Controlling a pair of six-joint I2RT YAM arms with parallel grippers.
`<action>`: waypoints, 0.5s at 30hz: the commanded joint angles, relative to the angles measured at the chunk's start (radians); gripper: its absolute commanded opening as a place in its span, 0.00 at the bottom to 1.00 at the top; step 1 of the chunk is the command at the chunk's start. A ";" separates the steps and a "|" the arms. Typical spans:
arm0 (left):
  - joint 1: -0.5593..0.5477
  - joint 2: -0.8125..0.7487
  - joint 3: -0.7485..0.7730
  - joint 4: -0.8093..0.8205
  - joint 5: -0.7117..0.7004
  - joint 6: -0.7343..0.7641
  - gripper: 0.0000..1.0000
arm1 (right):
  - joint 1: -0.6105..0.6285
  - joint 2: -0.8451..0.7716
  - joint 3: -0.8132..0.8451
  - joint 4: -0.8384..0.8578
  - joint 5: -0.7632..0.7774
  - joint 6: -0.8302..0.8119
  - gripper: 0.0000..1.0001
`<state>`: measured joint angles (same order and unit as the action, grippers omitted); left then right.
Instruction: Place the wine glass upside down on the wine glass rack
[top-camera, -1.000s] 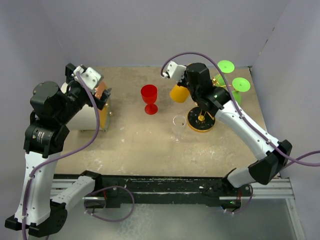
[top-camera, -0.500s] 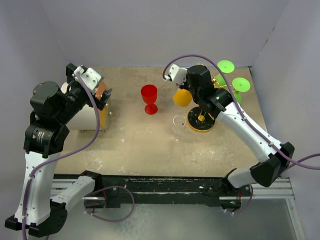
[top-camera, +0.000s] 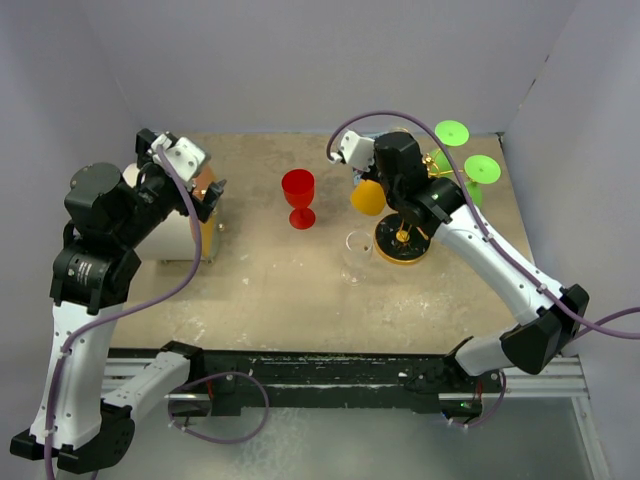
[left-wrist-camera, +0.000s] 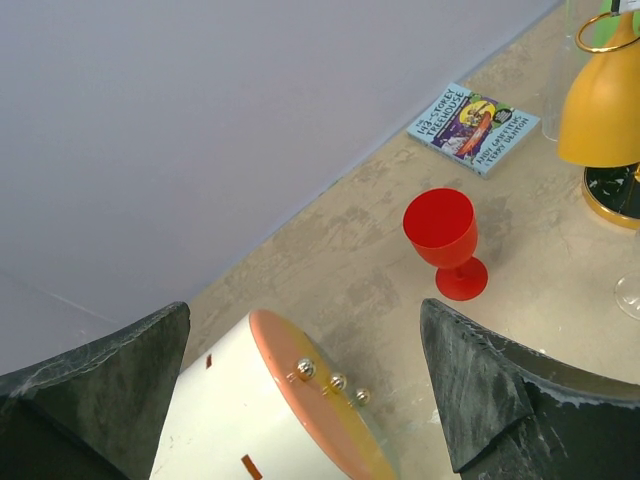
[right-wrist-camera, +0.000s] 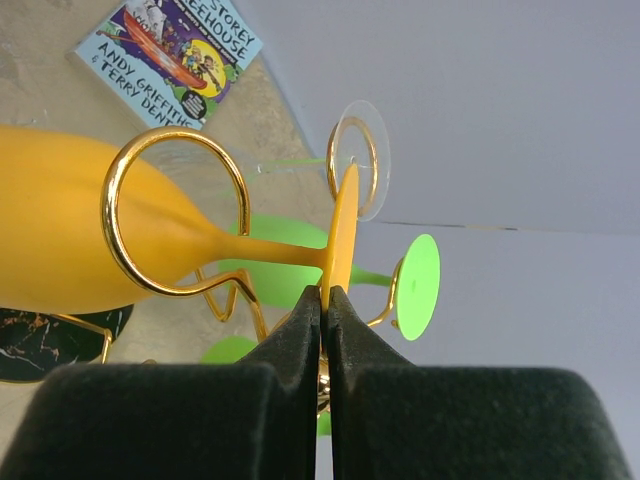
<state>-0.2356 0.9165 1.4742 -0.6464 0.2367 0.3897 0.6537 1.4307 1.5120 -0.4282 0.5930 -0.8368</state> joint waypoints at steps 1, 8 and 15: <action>0.009 -0.005 -0.003 0.036 0.019 0.013 0.99 | 0.002 -0.037 0.013 0.003 0.024 0.020 0.00; 0.009 0.001 -0.013 0.038 0.034 0.010 0.99 | 0.018 -0.030 0.032 -0.017 0.022 0.036 0.00; 0.009 0.006 -0.016 0.038 0.039 0.011 0.99 | 0.038 -0.023 0.047 -0.031 0.034 0.041 0.00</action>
<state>-0.2356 0.9241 1.4601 -0.6460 0.2577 0.3897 0.6785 1.4307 1.5120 -0.4683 0.5934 -0.8158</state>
